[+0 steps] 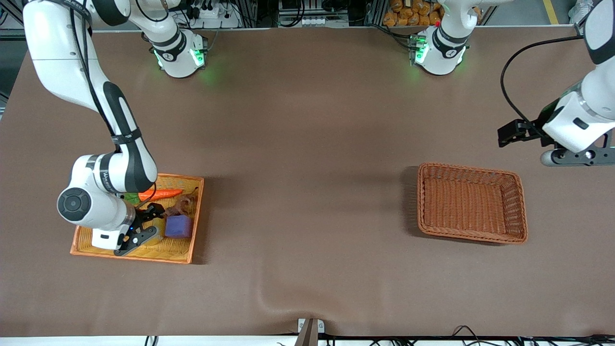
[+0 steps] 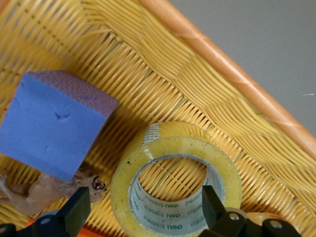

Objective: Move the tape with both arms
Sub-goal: 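Grasp the tape roll with the right gripper while the left gripper moves out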

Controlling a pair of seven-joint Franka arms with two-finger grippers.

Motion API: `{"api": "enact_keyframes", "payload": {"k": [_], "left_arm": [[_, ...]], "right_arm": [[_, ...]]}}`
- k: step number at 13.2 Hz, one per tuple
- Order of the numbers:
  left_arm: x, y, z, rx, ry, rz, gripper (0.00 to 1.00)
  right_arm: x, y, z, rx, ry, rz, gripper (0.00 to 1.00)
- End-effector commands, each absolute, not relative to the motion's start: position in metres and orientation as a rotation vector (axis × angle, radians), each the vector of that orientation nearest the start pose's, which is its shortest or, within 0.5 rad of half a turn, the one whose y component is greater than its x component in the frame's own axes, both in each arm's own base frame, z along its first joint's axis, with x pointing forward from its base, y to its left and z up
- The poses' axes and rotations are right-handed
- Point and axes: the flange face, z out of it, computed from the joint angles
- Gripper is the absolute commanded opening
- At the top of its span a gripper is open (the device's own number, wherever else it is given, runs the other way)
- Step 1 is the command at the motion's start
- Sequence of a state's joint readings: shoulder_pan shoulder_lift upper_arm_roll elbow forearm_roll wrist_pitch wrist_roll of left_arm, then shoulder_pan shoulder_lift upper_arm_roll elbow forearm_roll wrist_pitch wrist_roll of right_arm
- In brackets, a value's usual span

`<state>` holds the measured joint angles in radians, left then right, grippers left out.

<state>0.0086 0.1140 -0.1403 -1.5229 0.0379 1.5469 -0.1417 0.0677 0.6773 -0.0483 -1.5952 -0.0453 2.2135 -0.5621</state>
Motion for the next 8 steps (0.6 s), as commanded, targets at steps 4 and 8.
{"api": "enact_keyframes", "payload": {"k": [4,8], "left_arm": [[0.592,-0.101,0.553,-3.085,-0.061,0.169,1.0],[0.595,-0.101,0.542,-3.083,-0.062,0.183,1.0]], "right_arm": [[0.688,0.01,0.211,-3.0,-1.034,0.165,0.6],[0.685,0.007,0.21,-2.989,-1.001,0.195,0.0]]}}
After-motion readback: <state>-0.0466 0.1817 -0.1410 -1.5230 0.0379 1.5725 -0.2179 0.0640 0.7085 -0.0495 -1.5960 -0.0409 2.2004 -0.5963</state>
